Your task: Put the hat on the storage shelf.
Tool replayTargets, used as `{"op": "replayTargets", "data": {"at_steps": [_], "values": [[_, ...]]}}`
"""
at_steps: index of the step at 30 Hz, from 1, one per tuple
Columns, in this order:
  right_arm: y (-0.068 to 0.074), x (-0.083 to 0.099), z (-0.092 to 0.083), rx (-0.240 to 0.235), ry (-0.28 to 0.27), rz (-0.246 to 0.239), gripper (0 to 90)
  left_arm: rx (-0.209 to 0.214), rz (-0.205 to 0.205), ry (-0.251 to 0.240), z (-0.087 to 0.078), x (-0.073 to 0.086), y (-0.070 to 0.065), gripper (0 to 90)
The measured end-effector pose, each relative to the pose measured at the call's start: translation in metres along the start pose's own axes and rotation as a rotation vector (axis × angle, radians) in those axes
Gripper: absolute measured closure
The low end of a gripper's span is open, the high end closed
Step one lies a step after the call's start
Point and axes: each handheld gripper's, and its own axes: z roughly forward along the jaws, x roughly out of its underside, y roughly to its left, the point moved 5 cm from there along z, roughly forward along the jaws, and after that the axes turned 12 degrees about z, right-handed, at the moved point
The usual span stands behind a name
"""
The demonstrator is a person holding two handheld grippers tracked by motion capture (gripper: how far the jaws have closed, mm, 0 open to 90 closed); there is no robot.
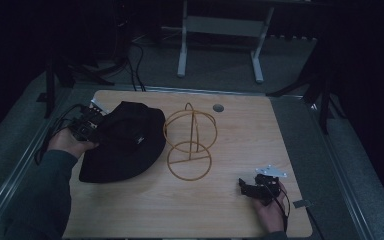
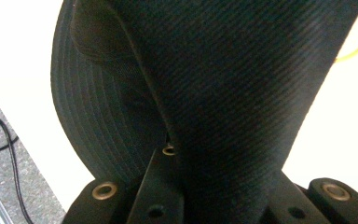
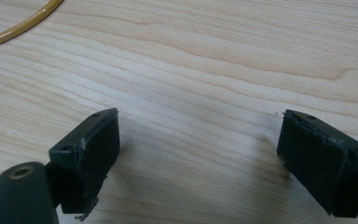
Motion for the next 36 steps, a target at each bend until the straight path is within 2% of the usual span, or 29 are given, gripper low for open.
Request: {"op": "replayTargets", "data": {"at_steps": [17,36], "values": [[0.0,0.0,0.0,0.0,0.0,0.0,12.8,-0.015,-0.02,-0.043,-0.012,-0.002,0.006,88.5],[0.0,0.0,0.0,-0.001,-0.001,-0.001,12.8,-0.018,0.0,-0.066,-0.022,-0.011,0.009,88.5]]}}
